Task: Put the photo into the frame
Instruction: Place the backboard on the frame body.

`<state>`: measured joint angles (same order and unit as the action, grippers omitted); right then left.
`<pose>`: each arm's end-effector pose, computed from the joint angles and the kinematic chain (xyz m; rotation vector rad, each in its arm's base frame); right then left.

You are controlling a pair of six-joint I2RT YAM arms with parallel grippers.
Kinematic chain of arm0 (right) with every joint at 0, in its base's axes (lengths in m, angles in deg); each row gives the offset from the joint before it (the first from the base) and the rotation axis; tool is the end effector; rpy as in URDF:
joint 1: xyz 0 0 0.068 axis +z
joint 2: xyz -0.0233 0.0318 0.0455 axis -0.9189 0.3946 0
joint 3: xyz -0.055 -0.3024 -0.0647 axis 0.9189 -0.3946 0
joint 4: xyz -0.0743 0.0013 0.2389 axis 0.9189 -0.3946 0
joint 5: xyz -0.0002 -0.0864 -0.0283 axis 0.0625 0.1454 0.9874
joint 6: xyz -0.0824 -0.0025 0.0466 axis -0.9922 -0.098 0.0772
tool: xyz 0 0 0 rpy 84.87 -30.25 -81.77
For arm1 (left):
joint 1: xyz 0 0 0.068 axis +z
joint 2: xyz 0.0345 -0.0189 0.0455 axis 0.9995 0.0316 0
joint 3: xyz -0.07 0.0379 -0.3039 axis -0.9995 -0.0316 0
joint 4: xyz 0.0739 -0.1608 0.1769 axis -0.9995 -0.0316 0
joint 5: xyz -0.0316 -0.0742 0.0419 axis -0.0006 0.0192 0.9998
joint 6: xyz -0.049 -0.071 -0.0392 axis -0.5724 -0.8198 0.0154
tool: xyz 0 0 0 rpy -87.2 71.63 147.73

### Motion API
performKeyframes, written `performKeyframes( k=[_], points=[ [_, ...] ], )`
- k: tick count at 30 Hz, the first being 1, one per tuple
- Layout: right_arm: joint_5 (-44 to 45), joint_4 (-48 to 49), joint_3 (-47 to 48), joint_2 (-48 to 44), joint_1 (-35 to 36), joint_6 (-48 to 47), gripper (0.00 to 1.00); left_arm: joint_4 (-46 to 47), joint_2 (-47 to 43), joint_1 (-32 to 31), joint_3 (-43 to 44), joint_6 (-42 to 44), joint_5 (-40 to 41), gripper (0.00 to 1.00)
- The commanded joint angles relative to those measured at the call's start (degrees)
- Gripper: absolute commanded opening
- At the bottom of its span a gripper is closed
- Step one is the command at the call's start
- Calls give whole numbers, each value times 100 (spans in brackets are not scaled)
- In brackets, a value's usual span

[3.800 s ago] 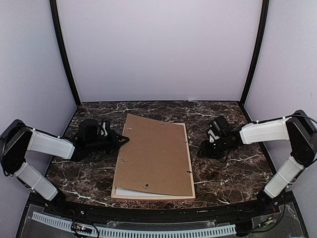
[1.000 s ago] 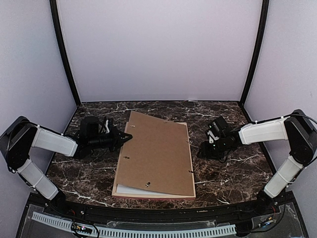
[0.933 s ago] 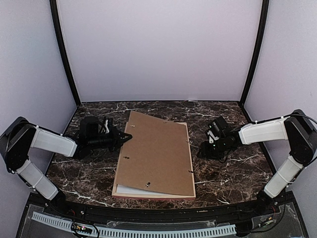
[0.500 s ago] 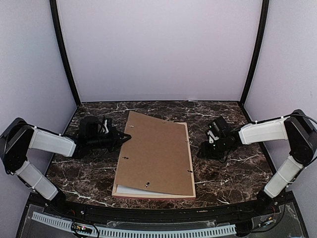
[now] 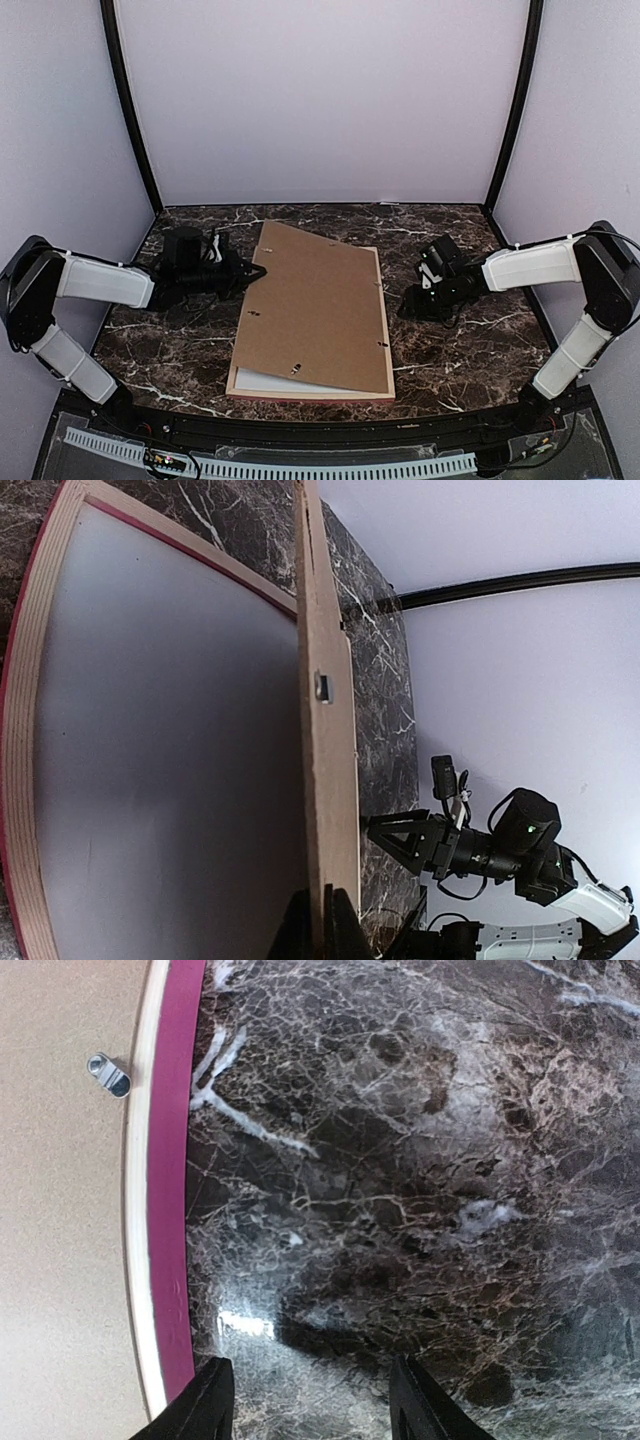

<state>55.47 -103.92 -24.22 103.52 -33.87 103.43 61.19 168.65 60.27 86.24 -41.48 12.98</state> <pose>0.2569 0.1756 0.1570 0.0364 2.7273 0.5065 0.2837 -0.1894 0.2286 -0.2991 2.1487 -1.3691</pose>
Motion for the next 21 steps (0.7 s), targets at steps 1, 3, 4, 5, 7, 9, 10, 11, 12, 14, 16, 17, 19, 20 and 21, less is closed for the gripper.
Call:
performKeyframes(
  k=[1,3,4,5,7,9,10,11,12,14,16,17,19,20,21],
  points=[
    [-37,107,1,108,-19,-9,54,-728,-35,17,70,571,631,0],
    [-45,116,14,121,-19,-12,54,-794,-48,16,82,625,673,0],
    [-51,116,18,120,-23,-11,54,-842,-59,15,94,661,693,0],
    [-54,116,19,125,-20,-9,54,-863,-64,15,100,674,715,0],
    [-54,117,15,131,-23,-11,54,-889,-65,15,105,698,730,0],
    [-54,124,3,123,-19,-12,54,-905,-53,15,106,701,731,0],
    [-48,125,1,130,-19,-10,54,-902,-50,15,97,699,736,0],
    [-54,125,1,131,-19,2,54,-902,-44,15,97,693,737,0],
    [-59,125,1,131,-19,-9,54,-897,-46,15,86,690,734,0],
    [-60,129,1,130,-19,-2,54,-894,-42,15,73,681,743,0],
    [-63,134,10,140,-19,-4,54,-889,-51,21,48,665,767,0],
    [-61,138,10,138,-19,-4,54,-886,-71,18,38,645,780,0],
    [-63,138,18,150,-19,1,54,-844,-109,15,-34,605,821,0],
    [-63,142,12,150,-20,-4,54,-833,-122,15,-52,598,859,0],
    [-62,142,10,148,-21,-4,54,-830,-139,15,-65,593,874,0]
  ],
)
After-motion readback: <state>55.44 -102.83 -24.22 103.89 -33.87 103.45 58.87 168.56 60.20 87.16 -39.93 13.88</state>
